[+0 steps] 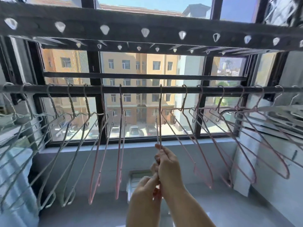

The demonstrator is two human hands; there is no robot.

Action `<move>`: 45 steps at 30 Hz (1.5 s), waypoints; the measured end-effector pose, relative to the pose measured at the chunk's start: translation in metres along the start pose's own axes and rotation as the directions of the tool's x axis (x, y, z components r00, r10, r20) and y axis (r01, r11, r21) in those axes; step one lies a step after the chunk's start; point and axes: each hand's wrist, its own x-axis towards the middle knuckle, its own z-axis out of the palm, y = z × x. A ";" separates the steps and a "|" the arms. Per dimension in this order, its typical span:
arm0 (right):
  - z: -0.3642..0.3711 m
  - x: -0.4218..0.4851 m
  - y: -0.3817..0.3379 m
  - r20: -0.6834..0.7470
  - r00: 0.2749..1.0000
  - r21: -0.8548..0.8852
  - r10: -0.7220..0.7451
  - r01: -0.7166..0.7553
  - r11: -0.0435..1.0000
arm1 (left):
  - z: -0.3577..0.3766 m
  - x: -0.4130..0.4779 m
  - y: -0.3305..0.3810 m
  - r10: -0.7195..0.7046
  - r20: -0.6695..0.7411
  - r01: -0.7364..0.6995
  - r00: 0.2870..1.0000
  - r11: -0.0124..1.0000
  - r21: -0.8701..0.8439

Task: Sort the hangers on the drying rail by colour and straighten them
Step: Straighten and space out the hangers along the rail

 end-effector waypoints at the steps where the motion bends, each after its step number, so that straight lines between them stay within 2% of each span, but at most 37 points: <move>1: -0.002 0.000 -0.001 -0.006 1.000 -0.001 -0.001 0.001 1.000 | 0.001 -0.001 0.002 -0.004 0.015 0.004 1.000 1.000 -0.007; 19: -0.028 0.005 -0.014 -0.001 1.000 -0.003 0.030 -0.030 1.000 | 0.021 -0.004 0.027 -0.033 0.082 0.039 0.996 0.997 -0.061; 29: -0.034 -0.003 -0.019 0.027 0.999 -0.163 0.041 -0.036 0.986 | 0.021 -0.011 0.028 -0.011 0.085 0.016 0.996 0.998 -0.059; 31: -0.033 -0.005 -0.020 0.015 1.000 -0.418 -0.016 0.021 0.908 | 0.016 -0.016 0.028 -0.007 0.108 0.013 0.994 0.998 -0.055; 33: -0.033 -0.010 -0.017 0.039 0.986 -0.732 -0.165 0.141 0.667 | 0.003 -0.019 0.026 0.071 0.035 -0.072 0.997 0.997 0.014; 34: -0.031 -0.016 -0.018 0.073 0.960 -0.804 -0.270 0.217 0.553 | -0.008 -0.019 0.027 0.141 -0.057 -0.136 0.988 0.988 0.078; 36: -0.020 -0.026 -0.020 0.205 0.885 -0.798 -0.418 0.399 0.452 | -0.031 -0.017 0.029 0.271 -0.249 -0.222 0.930 0.953 0.205; 38: -0.005 -0.029 -0.018 0.341 0.872 -0.721 -0.350 0.482 0.498 | -0.054 -0.014 0.030 0.280 -0.356 -0.184 0.892 0.943 0.279; 40: 0.014 -0.028 -0.008 0.433 0.882 -0.670 -0.185 0.452 0.588 | -0.068 -0.014 0.021 0.199 -0.390 -0.076 0.899 0.948 0.309; 43: 0.045 -0.029 0.011 0.477 0.879 -0.655 -0.015 0.367 0.661 | -0.073 -0.021 -0.002 0.142 -0.334 -0.008 0.932 0.927 0.374; 45: 0.060 -0.026 0.018 0.449 0.891 -0.602 0.064 0.248 0.759 | -0.072 -0.028 -0.018 0.084 -0.289 0.015 0.954 0.946 0.323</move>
